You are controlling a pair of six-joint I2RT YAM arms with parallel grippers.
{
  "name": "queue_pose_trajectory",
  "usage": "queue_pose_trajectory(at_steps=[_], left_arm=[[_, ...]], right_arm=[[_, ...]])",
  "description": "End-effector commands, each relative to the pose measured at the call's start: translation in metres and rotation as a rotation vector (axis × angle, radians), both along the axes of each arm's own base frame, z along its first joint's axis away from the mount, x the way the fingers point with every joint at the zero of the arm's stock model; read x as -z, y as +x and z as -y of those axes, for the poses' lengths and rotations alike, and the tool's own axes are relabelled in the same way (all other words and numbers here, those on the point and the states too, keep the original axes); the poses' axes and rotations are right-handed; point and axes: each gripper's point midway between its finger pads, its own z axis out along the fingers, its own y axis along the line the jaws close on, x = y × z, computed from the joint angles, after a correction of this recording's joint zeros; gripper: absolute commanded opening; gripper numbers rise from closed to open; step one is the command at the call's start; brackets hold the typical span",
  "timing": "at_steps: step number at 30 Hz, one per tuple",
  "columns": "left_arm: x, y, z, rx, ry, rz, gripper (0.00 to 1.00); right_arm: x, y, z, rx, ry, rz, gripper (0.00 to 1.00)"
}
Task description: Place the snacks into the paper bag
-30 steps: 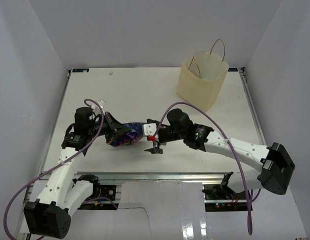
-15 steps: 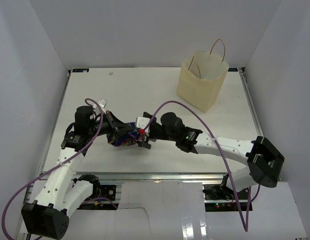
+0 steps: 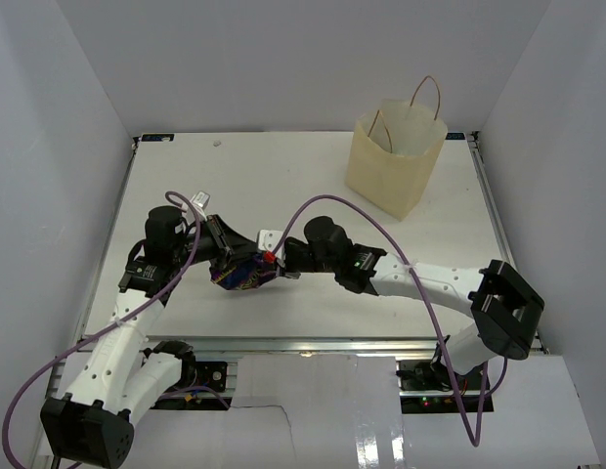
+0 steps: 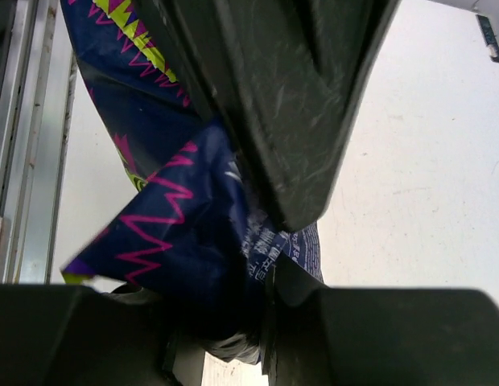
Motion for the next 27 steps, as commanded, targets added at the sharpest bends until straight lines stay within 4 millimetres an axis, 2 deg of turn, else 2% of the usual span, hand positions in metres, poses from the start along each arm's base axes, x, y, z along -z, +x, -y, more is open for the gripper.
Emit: queue_pose_trajectory(at_steps=[1, 2, 3, 4, 5, 7, 8, 9, 11, 12, 13, 14, 15, 18, 21, 23, 24, 25, 27], left_arm=[[-0.058, -0.006, 0.005, 0.041, -0.073, 0.191, 0.25], [-0.062, -0.005, 0.004, 0.036, -0.072, 0.203, 0.30], [-0.065, -0.004, 0.003, 0.024, -0.064, 0.217, 0.41], [-0.067, -0.003, 0.002, 0.016, -0.053, 0.219, 0.46], [-0.079, -0.001, -0.001, 0.001, -0.033, 0.267, 0.49], [-0.085, 0.000, -0.005, -0.020, 0.007, 0.282, 0.59], [-0.101, 0.001, -0.008, -0.029, 0.036, 0.349, 0.61], [-0.105, 0.004, -0.012, -0.054, 0.062, 0.368, 0.64], [-0.109, 0.004, -0.017, -0.068, 0.104, 0.380, 0.64], [-0.117, 0.004, -0.020, -0.074, 0.126, 0.420, 0.64], [-0.117, 0.004, -0.023, -0.091, 0.145, 0.424, 0.65], [-0.118, 0.004, -0.025, -0.097, 0.155, 0.435, 0.65], [-0.117, 0.002, -0.027, -0.106, 0.171, 0.454, 0.65], [-0.103, 0.003, -0.037, -0.161, 0.211, 0.454, 0.66], [-0.084, 0.003, -0.043, -0.194, 0.233, 0.429, 0.67], [-0.062, 0.000, -0.044, -0.201, 0.234, 0.403, 0.67], [-0.042, 0.000, -0.044, -0.200, 0.239, 0.370, 0.67], [-0.038, -0.004, -0.046, -0.211, 0.230, 0.369, 0.67], [-0.028, -0.005, -0.046, -0.218, 0.223, 0.368, 0.68]], right_arm=[[-0.029, -0.010, -0.007, -0.086, 0.045, 0.028, 0.11], [-0.034, -0.011, -0.007, -0.104, 0.047, 0.038, 0.08], [-0.035, -0.008, -0.004, -0.108, 0.044, 0.034, 0.08], [-0.034, -0.013, -0.002, -0.141, 0.037, 0.009, 0.08], [-0.040, -0.006, 0.001, -0.141, 0.042, 0.007, 0.08], [-0.045, -0.005, 0.007, -0.168, 0.047, -0.010, 0.08], [-0.043, 0.004, 0.014, -0.151, 0.034, -0.033, 0.08], [-0.051, 0.008, 0.018, -0.156, 0.043, -0.030, 0.08], [-0.055, 0.019, 0.030, -0.134, 0.043, -0.068, 0.08], [-0.065, 0.024, 0.034, -0.135, 0.051, -0.058, 0.08], [-0.070, 0.025, 0.038, -0.139, 0.057, -0.070, 0.08], [-0.075, 0.035, 0.046, -0.115, 0.066, -0.080, 0.08], [-0.078, 0.035, 0.053, -0.113, 0.062, -0.105, 0.08], [-0.101, 0.043, 0.070, -0.080, 0.093, -0.123, 0.08], [-0.141, 0.055, 0.091, -0.032, 0.160, -0.114, 0.08], [-0.181, 0.067, 0.109, 0.012, 0.222, -0.068, 0.08], [-0.195, 0.070, 0.116, 0.026, 0.247, -0.073, 0.08], [-0.222, 0.079, 0.129, 0.063, 0.285, -0.030, 0.08], [-0.250, 0.089, 0.143, 0.107, 0.327, 0.003, 0.08]])
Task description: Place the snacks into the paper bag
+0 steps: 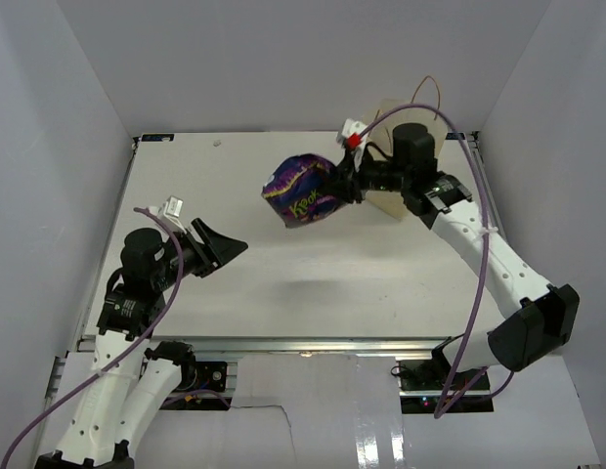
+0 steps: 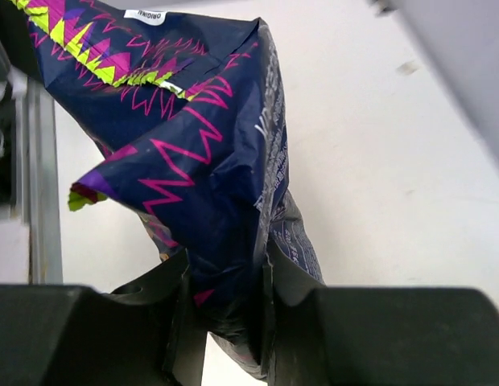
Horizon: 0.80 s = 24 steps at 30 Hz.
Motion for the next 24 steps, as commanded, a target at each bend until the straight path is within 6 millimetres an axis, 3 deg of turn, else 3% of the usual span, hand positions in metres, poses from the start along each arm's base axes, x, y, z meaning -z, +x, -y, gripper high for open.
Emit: queue_pose_trajectory(at_steps=[1, 2, 4, 5, 6, 7, 8, 10, 11, 12, 17, 24], left_arm=[[0.022, -0.002, -0.004, -0.036, -0.007, -0.006, 0.68], [0.027, -0.004, -0.005, -0.038, -0.012, -0.011, 0.68], [0.040, -0.005, -0.005, -0.044, -0.014, -0.026, 0.68], [0.040, -0.007, -0.006, -0.046, -0.021, -0.019, 0.68], [0.043, -0.008, -0.006, -0.048, -0.021, -0.021, 0.68], [0.047, -0.008, -0.006, -0.052, -0.024, -0.024, 0.68], [0.048, -0.009, -0.007, -0.055, -0.024, -0.025, 0.68], [0.052, -0.009, -0.008, -0.060, -0.019, -0.025, 0.68], [0.055, -0.009, -0.009, -0.068, -0.018, -0.025, 0.68], [0.057, -0.009, -0.010, -0.073, -0.015, -0.026, 0.69], [0.068, -0.011, -0.014, -0.094, -0.007, -0.028, 0.75], [0.074, -0.011, -0.018, -0.122, -0.005, -0.031, 0.78]], right_arm=[[-0.154, 0.003, 0.032, 0.050, 0.256, 0.282, 0.08], [-0.182, 0.006, 0.040, 0.080, 0.288, 0.321, 0.08], [-0.210, 0.023, 0.063, 0.172, 0.328, 0.332, 0.08], [-0.238, 0.029, 0.073, 0.209, 0.362, 0.374, 0.08], [-0.251, 0.036, 0.082, 0.245, 0.384, 0.388, 0.08], [-0.277, 0.047, 0.102, 0.312, 0.427, 0.419, 0.08], [-0.288, 0.050, 0.110, 0.332, 0.448, 0.422, 0.08], [-0.301, 0.079, 0.137, 0.440, 0.470, 0.435, 0.08], [-0.318, 0.077, 0.146, 0.465, 0.498, 0.462, 0.08], [-0.323, 0.089, 0.162, 0.535, 0.510, 0.475, 0.08], [-0.323, 0.127, 0.199, 0.694, 0.536, 0.489, 0.08], [-0.272, 0.167, 0.215, 0.772, 0.471, 0.424, 0.08]])
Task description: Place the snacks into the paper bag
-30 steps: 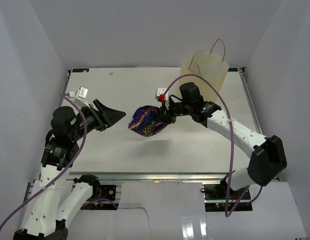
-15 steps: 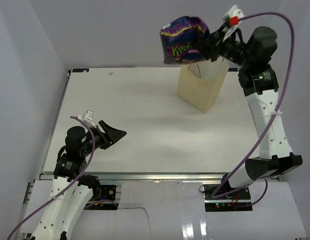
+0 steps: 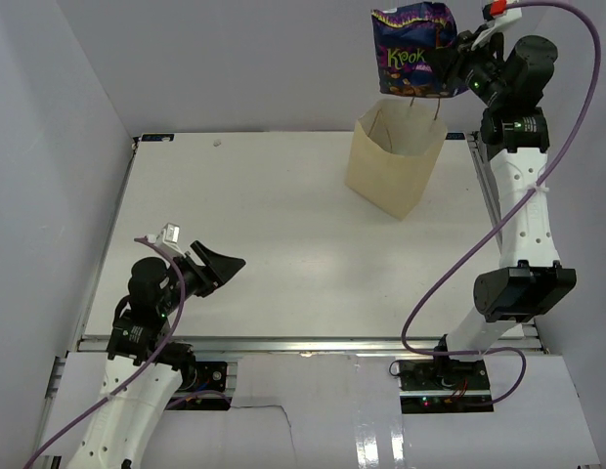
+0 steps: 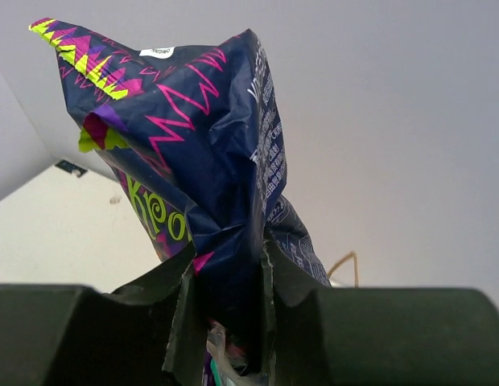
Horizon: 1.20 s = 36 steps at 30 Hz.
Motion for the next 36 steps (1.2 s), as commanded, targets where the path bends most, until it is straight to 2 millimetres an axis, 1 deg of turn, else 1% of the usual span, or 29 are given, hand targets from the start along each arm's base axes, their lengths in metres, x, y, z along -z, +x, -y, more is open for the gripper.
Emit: queue_pose_trajectory(at_steps=[1, 2, 3, 6, 7, 9, 11, 13, 14, 20, 25, 32, 34, 36], left_arm=[[0.004, 0.001, -0.002, -0.017, 0.003, 0.002, 0.78], [0.006, 0.001, -0.002, -0.018, 0.003, -0.004, 0.78], [0.008, 0.001, -0.002, -0.017, 0.005, -0.006, 0.78], [0.012, 0.002, -0.003, -0.023, 0.004, -0.018, 0.78], [0.013, 0.002, -0.003, -0.023, 0.004, -0.021, 0.78], [0.014, 0.003, -0.002, -0.023, 0.005, -0.023, 0.79], [0.016, 0.004, -0.002, -0.022, 0.011, -0.031, 0.79], [0.016, 0.005, -0.002, -0.019, 0.010, -0.034, 0.79], [0.017, 0.005, -0.001, -0.017, 0.011, -0.035, 0.78], [0.018, 0.004, -0.001, -0.020, 0.005, -0.037, 0.78], [0.015, 0.003, -0.002, -0.022, 0.006, -0.032, 0.79], [0.011, 0.003, -0.002, -0.021, 0.008, -0.024, 0.79], [0.010, 0.003, -0.003, -0.025, 0.013, -0.018, 0.79], [0.009, 0.003, -0.004, -0.026, 0.018, -0.014, 0.79]], right_arm=[[-0.049, -0.016, 0.006, 0.026, 0.012, 0.195, 0.08], [-0.044, -0.015, 0.004, 0.015, 0.010, 0.185, 0.08], [-0.032, -0.014, 0.003, 0.007, 0.007, 0.162, 0.08], [-0.017, -0.014, 0.001, -0.001, 0.009, 0.140, 0.08], [-0.007, -0.010, 0.001, -0.002, 0.008, 0.117, 0.08], [0.003, -0.008, 0.001, -0.005, 0.007, 0.102, 0.08], [0.017, -0.001, 0.000, -0.009, 0.002, 0.086, 0.08], [0.023, 0.003, -0.001, -0.019, -0.001, 0.081, 0.08], [0.030, 0.008, -0.004, -0.031, -0.002, 0.066, 0.08], [0.047, 0.015, -0.016, -0.113, 0.009, 0.037, 0.08], [0.053, 0.015, -0.023, -0.161, 0.006, 0.037, 0.08], [0.071, 0.021, -0.023, -0.164, 0.003, 0.014, 0.08], [0.078, 0.022, -0.022, -0.161, -0.007, 0.002, 0.11], [0.086, 0.025, -0.020, -0.144, -0.019, -0.017, 0.31]])
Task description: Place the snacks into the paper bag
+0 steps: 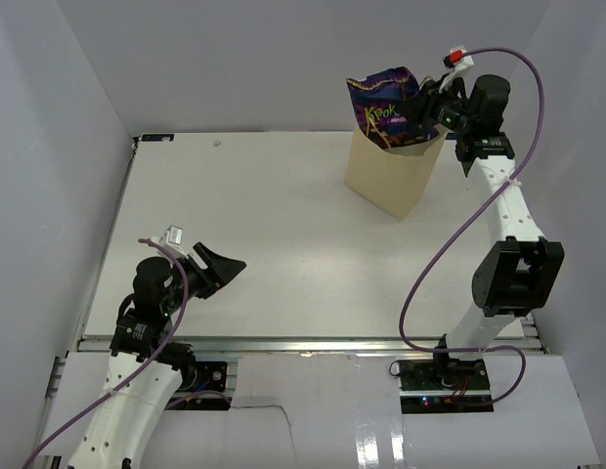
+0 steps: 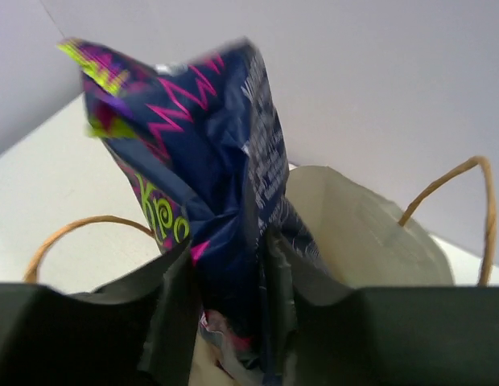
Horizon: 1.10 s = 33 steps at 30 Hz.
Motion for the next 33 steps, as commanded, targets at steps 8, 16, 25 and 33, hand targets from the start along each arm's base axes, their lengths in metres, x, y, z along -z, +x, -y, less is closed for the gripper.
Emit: queue_pose_trajectory(at_steps=[8, 16, 25, 33], left_arm=[[-0.034, 0.006, -0.010, -0.005, 0.112, 0.129, 0.79], [-0.059, 0.013, -0.021, -0.025, 0.209, 0.237, 0.87], [-0.070, 0.013, -0.033, -0.094, 0.224, 0.295, 0.98], [-0.074, 0.004, -0.035, -0.091, 0.230, 0.295, 0.98]], right_arm=[[-0.084, -0.029, 0.040, 0.112, -0.204, 0.244, 0.97], [-0.054, -0.147, 0.015, -0.151, -0.295, 0.130, 0.90], [0.104, -0.232, 0.020, -0.167, -0.296, -0.298, 0.90], [0.121, -0.212, 0.061, 0.115, -0.360, -0.350, 0.90]])
